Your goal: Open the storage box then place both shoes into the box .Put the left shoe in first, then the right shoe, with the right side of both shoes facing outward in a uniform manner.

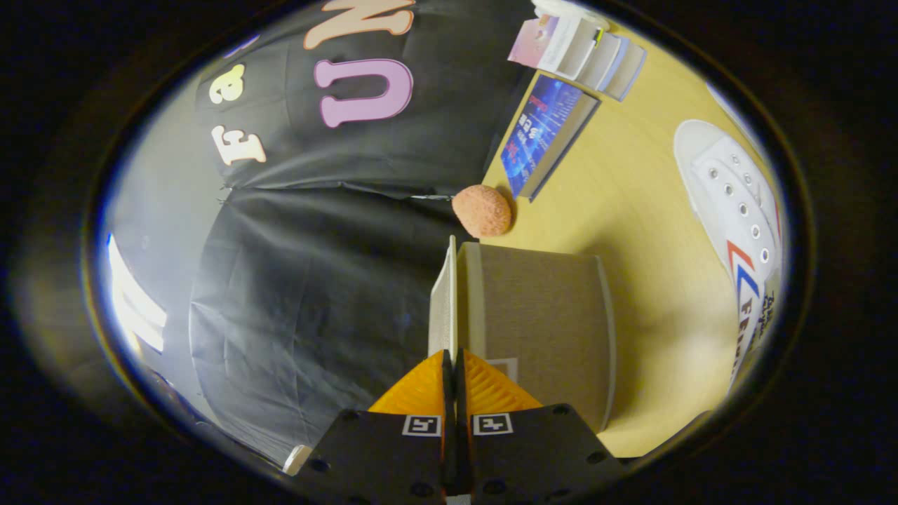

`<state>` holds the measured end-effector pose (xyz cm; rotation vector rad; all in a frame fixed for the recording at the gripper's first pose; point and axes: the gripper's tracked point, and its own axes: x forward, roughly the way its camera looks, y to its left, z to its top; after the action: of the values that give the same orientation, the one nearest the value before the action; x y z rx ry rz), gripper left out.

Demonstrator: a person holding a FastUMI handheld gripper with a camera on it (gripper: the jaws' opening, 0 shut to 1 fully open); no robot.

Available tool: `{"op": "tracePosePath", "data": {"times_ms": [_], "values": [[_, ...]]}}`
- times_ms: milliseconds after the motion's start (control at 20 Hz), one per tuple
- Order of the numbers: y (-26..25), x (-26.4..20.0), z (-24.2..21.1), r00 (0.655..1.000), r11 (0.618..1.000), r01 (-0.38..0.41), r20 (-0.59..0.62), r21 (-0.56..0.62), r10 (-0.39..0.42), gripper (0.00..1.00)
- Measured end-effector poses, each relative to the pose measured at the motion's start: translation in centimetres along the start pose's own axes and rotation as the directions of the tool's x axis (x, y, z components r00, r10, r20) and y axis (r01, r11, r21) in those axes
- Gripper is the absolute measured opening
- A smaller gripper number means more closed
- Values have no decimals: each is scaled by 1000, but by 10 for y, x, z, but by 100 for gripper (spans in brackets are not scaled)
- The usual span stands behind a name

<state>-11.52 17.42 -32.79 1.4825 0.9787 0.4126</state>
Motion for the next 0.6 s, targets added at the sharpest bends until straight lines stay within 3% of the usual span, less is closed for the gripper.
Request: {"op": "tracePosePath", "data": {"times_ms": [200, 450, 600], "values": [[65, 12, -7, 997, 995, -74, -31, -72, 72, 3], [129, 63, -38, 984, 964, -100, -166, -247, 60, 4], [154, 102, -66, 970, 955, -141, -229, -262, 81, 4]]}}
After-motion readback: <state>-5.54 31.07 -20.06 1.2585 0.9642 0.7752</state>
